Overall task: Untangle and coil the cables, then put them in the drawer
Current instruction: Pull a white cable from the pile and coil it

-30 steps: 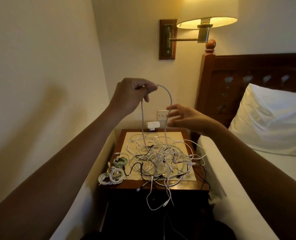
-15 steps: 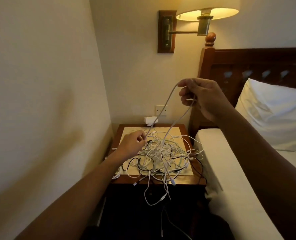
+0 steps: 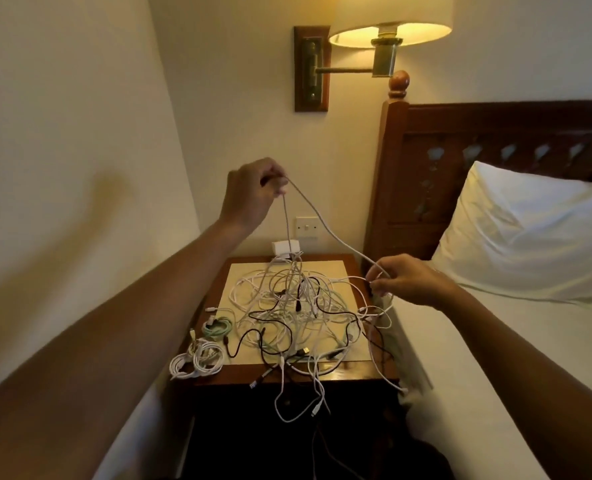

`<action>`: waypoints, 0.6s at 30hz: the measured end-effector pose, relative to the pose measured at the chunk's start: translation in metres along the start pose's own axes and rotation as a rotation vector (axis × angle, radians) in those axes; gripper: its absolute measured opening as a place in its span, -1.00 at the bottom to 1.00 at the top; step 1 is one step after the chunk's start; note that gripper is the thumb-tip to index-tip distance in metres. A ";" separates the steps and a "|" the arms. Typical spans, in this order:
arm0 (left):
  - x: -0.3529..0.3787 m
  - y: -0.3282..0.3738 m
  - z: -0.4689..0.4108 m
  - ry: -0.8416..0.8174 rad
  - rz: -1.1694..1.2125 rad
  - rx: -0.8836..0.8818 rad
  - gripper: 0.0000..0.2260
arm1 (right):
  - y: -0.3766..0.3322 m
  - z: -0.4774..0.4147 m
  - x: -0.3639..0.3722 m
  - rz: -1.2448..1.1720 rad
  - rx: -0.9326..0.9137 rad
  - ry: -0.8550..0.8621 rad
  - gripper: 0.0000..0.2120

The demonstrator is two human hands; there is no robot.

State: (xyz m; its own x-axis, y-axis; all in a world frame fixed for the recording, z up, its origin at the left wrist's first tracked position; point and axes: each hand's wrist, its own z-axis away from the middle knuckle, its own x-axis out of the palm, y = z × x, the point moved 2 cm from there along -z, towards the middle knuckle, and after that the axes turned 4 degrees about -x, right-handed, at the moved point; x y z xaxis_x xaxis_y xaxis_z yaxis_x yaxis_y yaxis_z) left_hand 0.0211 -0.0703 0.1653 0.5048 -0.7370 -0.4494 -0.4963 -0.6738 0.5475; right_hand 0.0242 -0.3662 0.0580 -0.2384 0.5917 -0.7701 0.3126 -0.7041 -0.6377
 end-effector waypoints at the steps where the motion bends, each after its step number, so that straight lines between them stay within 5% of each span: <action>1: 0.000 0.005 -0.006 0.000 -0.017 0.047 -0.92 | -0.004 -0.001 0.000 -0.017 -0.021 -0.005 -0.88; 7: 0.006 0.016 -0.022 0.025 -0.303 0.267 -0.91 | -0.061 -0.008 -0.013 -0.385 -0.214 0.061 -0.76; 18: 0.047 -0.024 0.042 -0.167 -0.354 0.097 -0.94 | -0.106 -0.001 -0.022 -0.608 -0.256 0.026 -0.71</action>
State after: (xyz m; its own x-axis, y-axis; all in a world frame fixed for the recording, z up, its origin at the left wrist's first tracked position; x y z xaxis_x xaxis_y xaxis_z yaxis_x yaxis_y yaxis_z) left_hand 0.0271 -0.0912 0.1009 0.5383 -0.4519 -0.7113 -0.3807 -0.8835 0.2731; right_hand -0.0026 -0.3039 0.1429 -0.4202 0.8660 -0.2709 0.3382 -0.1275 -0.9324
